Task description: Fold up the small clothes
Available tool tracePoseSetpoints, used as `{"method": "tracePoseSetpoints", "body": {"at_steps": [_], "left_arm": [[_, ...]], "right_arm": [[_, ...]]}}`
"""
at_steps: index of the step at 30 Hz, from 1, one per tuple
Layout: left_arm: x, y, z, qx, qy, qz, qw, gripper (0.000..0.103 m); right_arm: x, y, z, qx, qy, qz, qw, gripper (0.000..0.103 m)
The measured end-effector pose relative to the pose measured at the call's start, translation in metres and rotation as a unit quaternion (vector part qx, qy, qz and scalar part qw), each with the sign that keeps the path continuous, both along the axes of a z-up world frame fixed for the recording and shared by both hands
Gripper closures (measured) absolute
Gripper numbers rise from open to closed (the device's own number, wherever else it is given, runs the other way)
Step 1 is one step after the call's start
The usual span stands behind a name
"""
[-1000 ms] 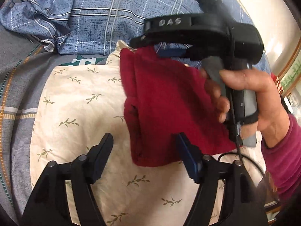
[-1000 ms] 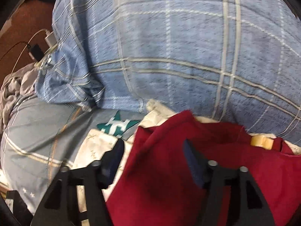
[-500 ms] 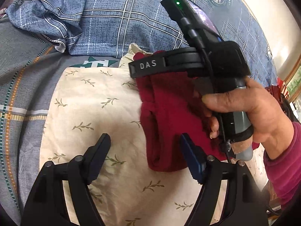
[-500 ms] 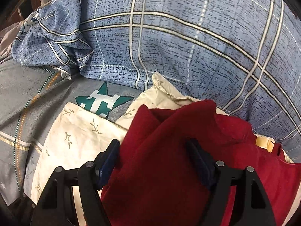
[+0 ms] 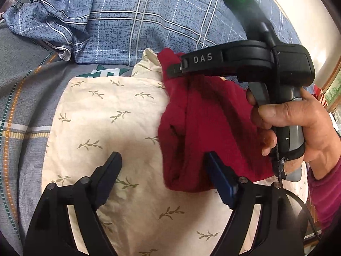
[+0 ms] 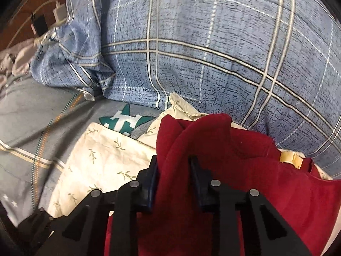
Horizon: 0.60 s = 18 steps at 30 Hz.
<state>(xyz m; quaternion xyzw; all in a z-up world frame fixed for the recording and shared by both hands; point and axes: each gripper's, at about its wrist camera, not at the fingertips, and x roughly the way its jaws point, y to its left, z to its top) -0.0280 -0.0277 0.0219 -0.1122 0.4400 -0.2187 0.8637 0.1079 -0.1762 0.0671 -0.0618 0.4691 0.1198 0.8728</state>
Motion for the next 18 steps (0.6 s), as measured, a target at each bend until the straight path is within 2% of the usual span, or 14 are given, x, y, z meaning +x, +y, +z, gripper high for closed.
{"method": "tracePoseSetpoints", "body": {"at_steps": [7,12,18], "left_arm": [[0.003,-0.002,0.003,-0.049,0.005,-0.021,0.9986,0.018],[0.015,-0.006,0.002,-0.095,0.010,-0.031,0.9950,0.015],[0.030,-0.010,-0.007,-0.130,0.028,-0.025,0.9909,0.015]], "right_arm": [[0.000,-0.013,0.007,0.042,0.012,-0.006,0.999,0.076],[-0.001,-0.015,0.011,0.050,0.011,-0.001,0.999,0.077],[-0.007,-0.021,0.021,0.057,0.007,0.006,0.998,0.078]]}}
